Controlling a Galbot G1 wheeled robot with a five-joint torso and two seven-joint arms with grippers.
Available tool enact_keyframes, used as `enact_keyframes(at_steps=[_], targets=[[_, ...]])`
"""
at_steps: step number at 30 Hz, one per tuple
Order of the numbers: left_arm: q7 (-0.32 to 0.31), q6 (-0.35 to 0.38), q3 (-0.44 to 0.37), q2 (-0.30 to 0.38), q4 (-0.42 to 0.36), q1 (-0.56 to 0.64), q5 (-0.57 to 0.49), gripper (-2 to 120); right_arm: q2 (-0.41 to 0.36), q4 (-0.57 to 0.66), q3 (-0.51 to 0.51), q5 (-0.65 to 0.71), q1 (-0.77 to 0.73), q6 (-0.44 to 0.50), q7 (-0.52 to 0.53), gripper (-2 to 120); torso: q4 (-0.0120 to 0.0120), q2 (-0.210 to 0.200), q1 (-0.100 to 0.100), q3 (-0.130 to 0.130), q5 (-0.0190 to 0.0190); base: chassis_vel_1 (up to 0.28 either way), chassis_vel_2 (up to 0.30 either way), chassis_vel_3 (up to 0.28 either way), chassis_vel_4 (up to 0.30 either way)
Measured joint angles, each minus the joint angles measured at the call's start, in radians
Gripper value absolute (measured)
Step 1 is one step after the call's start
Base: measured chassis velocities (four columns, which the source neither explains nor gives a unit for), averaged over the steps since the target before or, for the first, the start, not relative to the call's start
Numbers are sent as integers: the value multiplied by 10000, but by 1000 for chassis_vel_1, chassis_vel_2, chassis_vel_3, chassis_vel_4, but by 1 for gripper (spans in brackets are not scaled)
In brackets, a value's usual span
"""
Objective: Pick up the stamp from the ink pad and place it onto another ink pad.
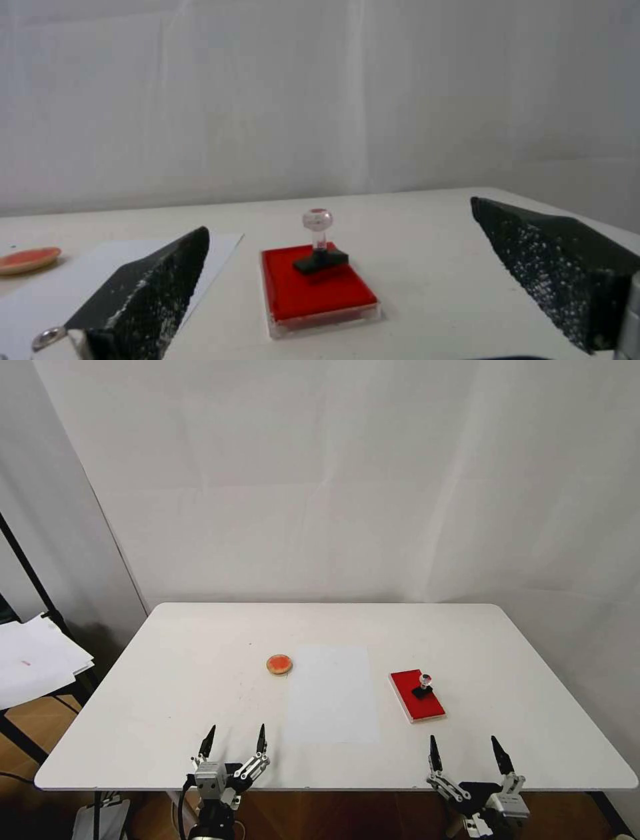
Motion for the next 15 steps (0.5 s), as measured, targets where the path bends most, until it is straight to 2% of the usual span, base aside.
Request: enact_keyframes(at_steps=[15], targets=[[0, 0, 0, 0, 0, 0, 0, 102, -56, -44, -33, -3, 102, -67, 0, 100, -1, 0, 0, 0, -1, 0, 0, 0, 0]])
